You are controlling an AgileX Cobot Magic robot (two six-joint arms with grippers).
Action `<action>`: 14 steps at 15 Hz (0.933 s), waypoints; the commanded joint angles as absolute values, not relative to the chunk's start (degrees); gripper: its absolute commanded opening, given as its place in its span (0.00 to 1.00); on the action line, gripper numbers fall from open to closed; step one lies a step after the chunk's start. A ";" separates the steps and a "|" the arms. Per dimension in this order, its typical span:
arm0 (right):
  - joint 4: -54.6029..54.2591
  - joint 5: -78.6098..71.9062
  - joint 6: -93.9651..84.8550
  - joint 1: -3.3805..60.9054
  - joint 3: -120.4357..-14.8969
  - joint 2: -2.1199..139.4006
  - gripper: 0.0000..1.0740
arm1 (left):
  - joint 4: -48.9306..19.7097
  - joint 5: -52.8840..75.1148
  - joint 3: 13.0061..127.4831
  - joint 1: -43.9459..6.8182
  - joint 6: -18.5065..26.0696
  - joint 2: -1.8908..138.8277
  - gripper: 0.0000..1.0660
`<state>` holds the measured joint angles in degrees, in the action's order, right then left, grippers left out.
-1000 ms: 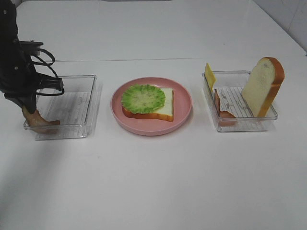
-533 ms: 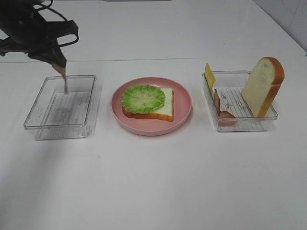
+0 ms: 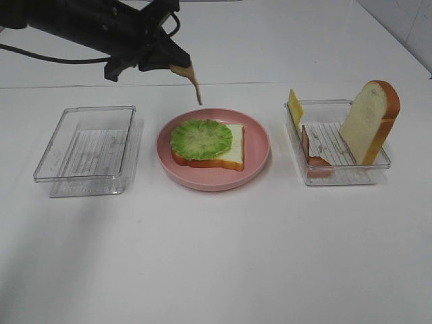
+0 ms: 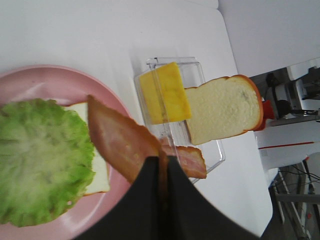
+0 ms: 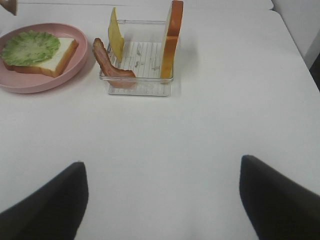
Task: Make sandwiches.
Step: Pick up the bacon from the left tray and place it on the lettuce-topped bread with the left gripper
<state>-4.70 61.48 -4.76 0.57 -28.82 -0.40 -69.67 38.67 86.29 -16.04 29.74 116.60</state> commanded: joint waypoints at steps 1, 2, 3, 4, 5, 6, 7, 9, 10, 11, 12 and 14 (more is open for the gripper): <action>-4.81 60.79 -5.21 0.63 -28.88 -1.09 0.73 | -73.57 38.33 87.66 -18.62 31.74 119.86 0.00; -4.81 60.79 -5.21 0.63 -28.88 -1.09 0.73 | -73.57 38.39 88.12 -19.14 31.74 120.66 0.00; -4.81 60.79 -5.21 0.63 -28.88 -1.09 0.73 | -73.68 38.56 89.27 -20.17 31.74 122.15 0.00; -4.81 60.79 -5.21 0.63 -28.88 -1.09 0.73 | -73.68 38.67 90.64 -21.20 31.74 123.70 0.00; -4.81 60.79 -5.21 0.63 -28.88 -1.09 0.73 | -73.68 39.02 92.13 -22.40 31.74 125.19 0.00; -4.81 60.79 -5.21 0.63 -28.88 -1.09 0.73 | -73.51 39.08 93.33 -23.26 31.74 126.34 0.00; -4.81 60.79 -5.21 0.63 -28.88 -1.09 0.73 | -73.22 39.08 94.14 -23.61 31.74 127.31 0.00; -4.81 60.79 -5.21 0.63 -28.88 -1.09 0.73 | -70.47 38.96 94.42 -23.15 31.74 128.00 0.00; -4.81 60.79 -5.21 0.63 -28.88 -1.09 0.73 | -67.67 38.96 94.42 -22.75 31.74 128.00 0.00; -4.81 60.79 -5.21 0.63 -28.88 -1.09 0.73 | -64.23 38.96 94.42 -22.06 31.23 128.00 0.00; -4.81 60.79 -5.21 0.63 -28.88 -1.09 0.73 | -61.42 38.90 94.42 -21.77 30.65 128.17 0.00; -4.81 60.79 -5.21 0.63 -28.88 -1.09 0.73 | -53.74 38.16 94.42 -21.14 24.69 128.40 0.01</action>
